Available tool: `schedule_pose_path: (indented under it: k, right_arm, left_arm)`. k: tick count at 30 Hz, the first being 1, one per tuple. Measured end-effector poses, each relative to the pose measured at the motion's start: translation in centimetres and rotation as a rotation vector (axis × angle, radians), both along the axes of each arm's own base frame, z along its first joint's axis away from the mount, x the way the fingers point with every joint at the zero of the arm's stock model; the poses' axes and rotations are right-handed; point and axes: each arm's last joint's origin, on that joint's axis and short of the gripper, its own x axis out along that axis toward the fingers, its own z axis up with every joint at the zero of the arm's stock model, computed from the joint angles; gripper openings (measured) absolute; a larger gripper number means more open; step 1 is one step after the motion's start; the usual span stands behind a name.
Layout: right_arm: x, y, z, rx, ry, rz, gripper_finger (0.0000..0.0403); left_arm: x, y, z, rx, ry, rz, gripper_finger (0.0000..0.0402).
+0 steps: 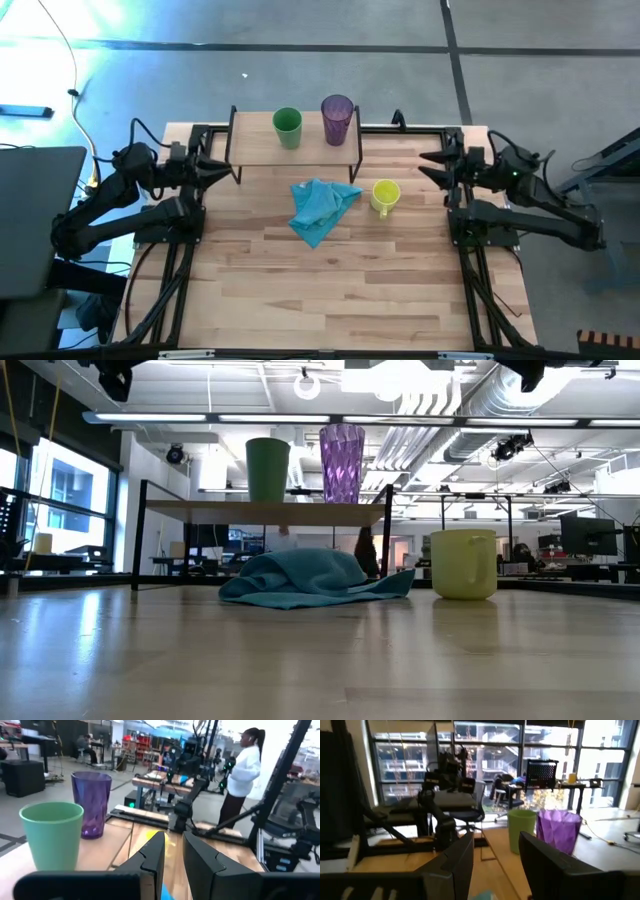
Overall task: Stack small to large cups/mugs on shelf
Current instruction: Put the yellow mug on the shelf
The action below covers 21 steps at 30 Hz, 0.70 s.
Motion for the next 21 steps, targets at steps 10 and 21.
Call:
schedule_pose_path:
  k: [10,21]
  right_arm:
    - [0.4,-0.2,-1.3,0.025,0.041,-0.011,0.0149]
    - [1.7,-0.7,-4.6,0.061,-0.049,-0.003,0.0149]
  left_arm:
    - [0.0,-0.2,-1.1,-0.041,0.101,-0.059,0.0058]
    - [1.0,0.2,-2.8,-0.071,0.060,-0.149,0.0058]
